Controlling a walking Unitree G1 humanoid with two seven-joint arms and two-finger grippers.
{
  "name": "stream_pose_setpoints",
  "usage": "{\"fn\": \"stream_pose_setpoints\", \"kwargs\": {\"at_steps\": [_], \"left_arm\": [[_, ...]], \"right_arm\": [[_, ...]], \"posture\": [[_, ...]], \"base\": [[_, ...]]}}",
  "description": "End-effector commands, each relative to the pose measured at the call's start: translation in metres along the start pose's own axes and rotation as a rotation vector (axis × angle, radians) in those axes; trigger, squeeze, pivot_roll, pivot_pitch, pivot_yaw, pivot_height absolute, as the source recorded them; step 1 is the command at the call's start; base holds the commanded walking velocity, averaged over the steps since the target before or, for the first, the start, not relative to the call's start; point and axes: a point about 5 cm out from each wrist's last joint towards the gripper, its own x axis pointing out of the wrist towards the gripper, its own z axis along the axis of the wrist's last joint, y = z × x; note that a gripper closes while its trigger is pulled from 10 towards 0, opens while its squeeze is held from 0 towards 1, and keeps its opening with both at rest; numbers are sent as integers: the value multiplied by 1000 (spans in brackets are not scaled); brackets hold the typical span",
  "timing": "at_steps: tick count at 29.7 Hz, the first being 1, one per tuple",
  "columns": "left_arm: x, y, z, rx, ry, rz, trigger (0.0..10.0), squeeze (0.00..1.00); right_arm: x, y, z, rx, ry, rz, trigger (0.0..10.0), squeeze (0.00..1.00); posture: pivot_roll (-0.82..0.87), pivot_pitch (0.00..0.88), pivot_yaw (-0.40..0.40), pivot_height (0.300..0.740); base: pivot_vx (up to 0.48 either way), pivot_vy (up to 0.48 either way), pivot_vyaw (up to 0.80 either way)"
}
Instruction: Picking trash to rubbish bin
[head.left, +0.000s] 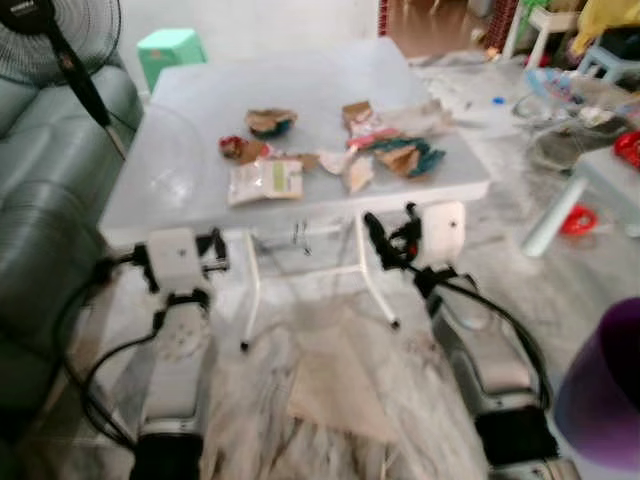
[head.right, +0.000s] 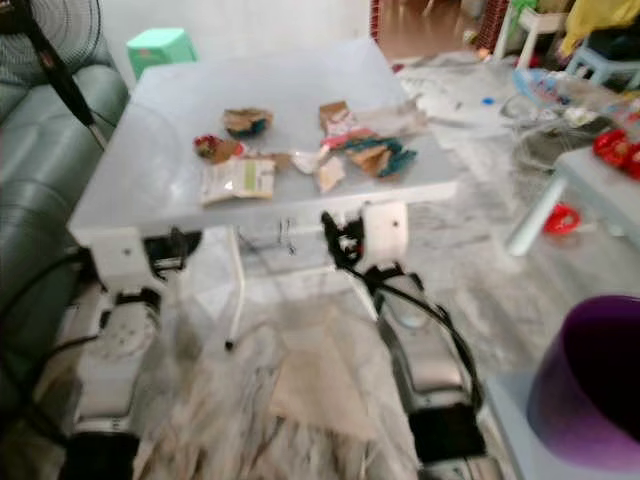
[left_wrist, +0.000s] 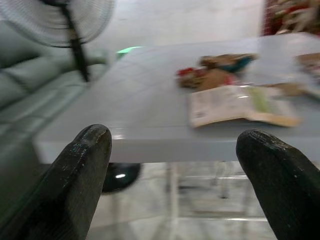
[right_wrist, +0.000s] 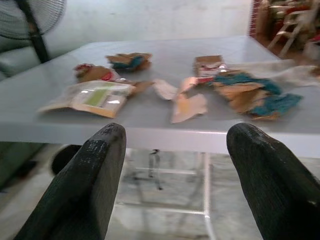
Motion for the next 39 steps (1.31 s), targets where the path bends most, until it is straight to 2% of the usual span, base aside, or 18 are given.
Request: {"fn": "stream_pose_setpoints", "kwargs": {"at_steps": [1, 8, 21, 39], "left_arm": [[1, 5, 4, -10, -11, -6, 10000, 0], [1, 5, 6, -32, -24, -23, 10000, 0], [0, 2, 4, -40, -17, -39, 10000, 0], [-1, -1, 0, -46, 1, -49, 10000, 0]], "right_arm": [[2, 7, 6, 2, -23, 16, 10000, 0], [3, 8, 6, -8, -25, 22, 10000, 0], [4, 10, 5, -14, -25, 28, 10000, 0], [4, 10, 5, -33, -22, 48, 10000, 0]], "posture": [[-42, 66, 42, 740], [-39, 60, 40, 740], [-37, 59, 38, 740], [-42, 57, 26, 740]], "base": [[0, 0, 0], [0, 0, 0], [252, 0, 0], [401, 0, 0]]}}
